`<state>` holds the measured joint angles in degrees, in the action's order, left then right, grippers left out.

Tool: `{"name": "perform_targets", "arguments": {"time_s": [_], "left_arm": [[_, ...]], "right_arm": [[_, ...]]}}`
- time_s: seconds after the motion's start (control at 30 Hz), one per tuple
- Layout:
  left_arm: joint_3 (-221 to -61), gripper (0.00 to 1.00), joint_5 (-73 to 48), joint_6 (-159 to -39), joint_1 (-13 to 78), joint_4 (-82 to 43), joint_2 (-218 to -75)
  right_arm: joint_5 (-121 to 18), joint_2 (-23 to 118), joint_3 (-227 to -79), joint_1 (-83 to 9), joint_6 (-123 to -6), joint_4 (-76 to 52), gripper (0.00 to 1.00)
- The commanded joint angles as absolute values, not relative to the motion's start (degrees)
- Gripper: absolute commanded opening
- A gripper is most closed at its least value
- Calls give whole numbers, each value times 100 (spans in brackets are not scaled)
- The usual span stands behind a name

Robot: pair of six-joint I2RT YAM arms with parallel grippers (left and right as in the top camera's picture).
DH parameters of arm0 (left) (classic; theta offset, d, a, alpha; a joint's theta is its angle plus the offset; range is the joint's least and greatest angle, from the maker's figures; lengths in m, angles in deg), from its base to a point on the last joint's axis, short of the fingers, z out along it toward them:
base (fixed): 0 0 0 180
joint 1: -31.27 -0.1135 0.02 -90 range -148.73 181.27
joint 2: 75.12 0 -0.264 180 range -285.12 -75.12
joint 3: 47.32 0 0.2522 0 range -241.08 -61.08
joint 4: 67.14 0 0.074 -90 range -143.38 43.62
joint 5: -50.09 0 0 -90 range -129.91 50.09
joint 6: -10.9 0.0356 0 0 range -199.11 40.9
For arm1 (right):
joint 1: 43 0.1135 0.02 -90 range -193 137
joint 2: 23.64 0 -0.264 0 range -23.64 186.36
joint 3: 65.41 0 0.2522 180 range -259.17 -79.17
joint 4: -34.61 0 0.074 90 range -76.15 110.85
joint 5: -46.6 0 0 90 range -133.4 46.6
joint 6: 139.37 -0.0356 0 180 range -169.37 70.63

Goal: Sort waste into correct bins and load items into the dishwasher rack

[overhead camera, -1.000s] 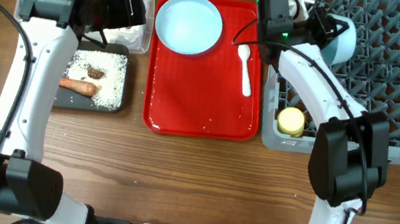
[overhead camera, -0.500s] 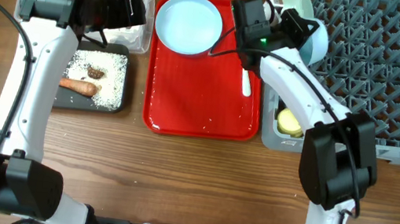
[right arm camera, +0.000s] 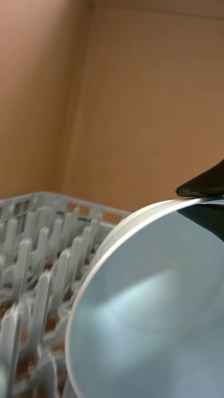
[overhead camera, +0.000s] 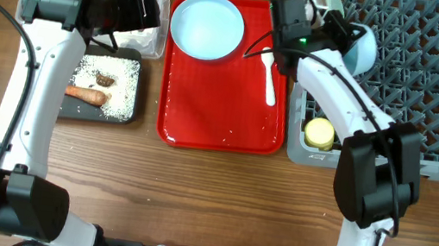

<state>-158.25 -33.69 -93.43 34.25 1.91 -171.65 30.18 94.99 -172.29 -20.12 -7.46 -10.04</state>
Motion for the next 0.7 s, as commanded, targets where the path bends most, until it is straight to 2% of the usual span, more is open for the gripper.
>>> {"name": "perform_targets", "arguments": {"time_s": [0.0, 0.13, 0.17, 0.2, 0.27, 0.3, 0.33, 0.4, 0.53, 0.67], "left_arm": [[-15893, 100, -3402, -9350, 3399, 178, -17150], [-15893, 100, -3402, -9350, 3399, 178, -17150], [-15893, 100, -3402, -9350, 3399, 178, -17150], [-15893, 100, -3402, -9350, 3399, 178, -17150], [-15893, 100, -3402, -9350, 3399, 176, -17150], [-15893, 100, -3402, -9350, 3399, 178, -17150], [-15893, 100, -3402, -9350, 3399, 176, -17150], [-15893, 100, -3402, -9350, 3399, 178, -17150], [-15893, 100, -3402, -9350, 3399, 176, -17150], [-15893, 100, -3402, -9350, 3399, 176, -17150]], "right_arm": [[2526, 9617, -17142, -1757, -756, -1109, 4], [2251, 9617, -17015, -1630, -756, -1160, 5], [2253, 9617, -16989, -1604, -759, -1157, 8], [2255, 9617, -16989, -1597, -761, -1153, 19], [2255, 9617, -16989, -1551, -756, -1129, 54], [2255, 9617, -16991, -1523, -759, -1070, 76], [2259, 9617, -16991, -1497, -756, -972, 88], [2338, 9615, -16995, -1427, -850, -729, 99], [2467, 9575, -17262, -1328, -1333, -357, 100], [1619, 9272, -17535, -1322, -1843, -357, 100]]}}
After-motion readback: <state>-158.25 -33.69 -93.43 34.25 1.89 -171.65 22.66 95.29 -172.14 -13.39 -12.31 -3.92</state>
